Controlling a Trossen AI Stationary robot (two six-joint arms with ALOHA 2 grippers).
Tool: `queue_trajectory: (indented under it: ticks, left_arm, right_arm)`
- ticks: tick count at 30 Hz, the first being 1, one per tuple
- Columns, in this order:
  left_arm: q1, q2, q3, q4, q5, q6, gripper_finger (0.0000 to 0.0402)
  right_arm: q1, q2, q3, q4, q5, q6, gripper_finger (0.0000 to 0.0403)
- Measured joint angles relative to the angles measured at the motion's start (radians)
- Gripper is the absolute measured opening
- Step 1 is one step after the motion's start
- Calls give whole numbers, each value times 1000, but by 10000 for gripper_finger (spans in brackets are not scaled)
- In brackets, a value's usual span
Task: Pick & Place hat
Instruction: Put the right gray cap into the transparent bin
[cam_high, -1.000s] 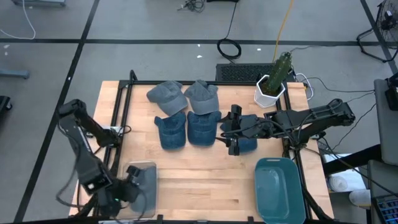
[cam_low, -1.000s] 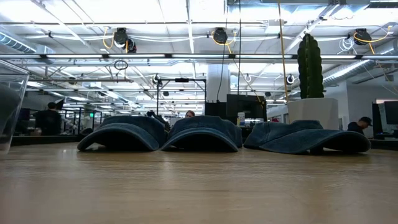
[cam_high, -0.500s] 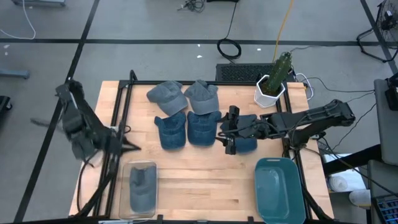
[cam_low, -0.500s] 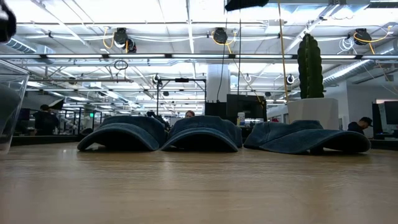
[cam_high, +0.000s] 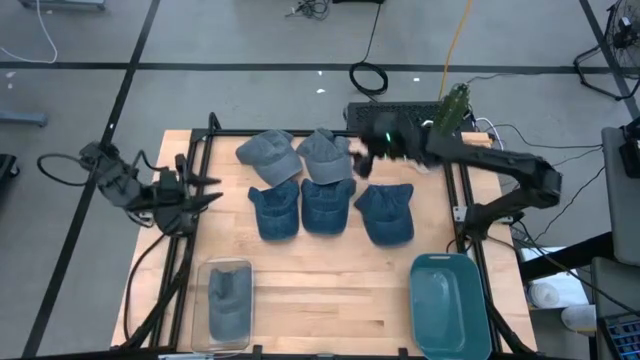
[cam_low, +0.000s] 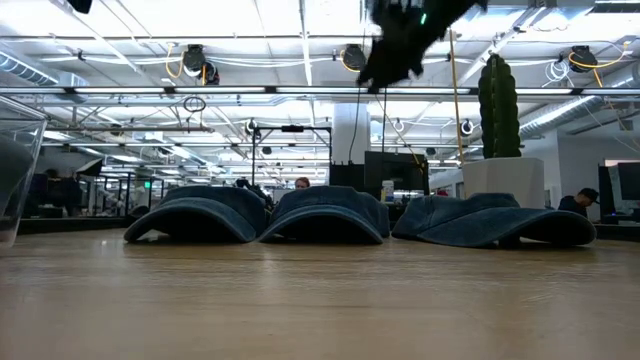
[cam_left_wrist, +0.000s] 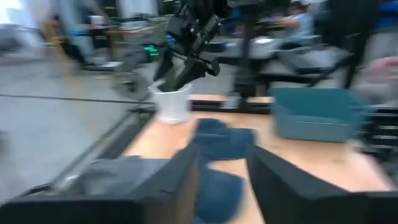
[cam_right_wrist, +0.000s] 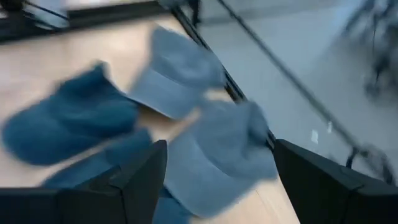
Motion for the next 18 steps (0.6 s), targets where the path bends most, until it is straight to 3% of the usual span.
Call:
queue_trajectory:
  ticks: [3,5,11,18]
  left_arm:
    - [59,43,0,53,-85,47,216]
    - [92,67,0,108,-86,37,244]
    - [132,142,0,177,-82,34,298]
    - [133,206,0,176,-82,62,328]
  right_arm:
    - [-123,104,41,-13,-64,4,281]
    - [-175,182,79,-41,-97,3,280]
    - [-202,417,228,-50,-182,-7,283]
    - [-202,573,378,-94,-205,2,283]
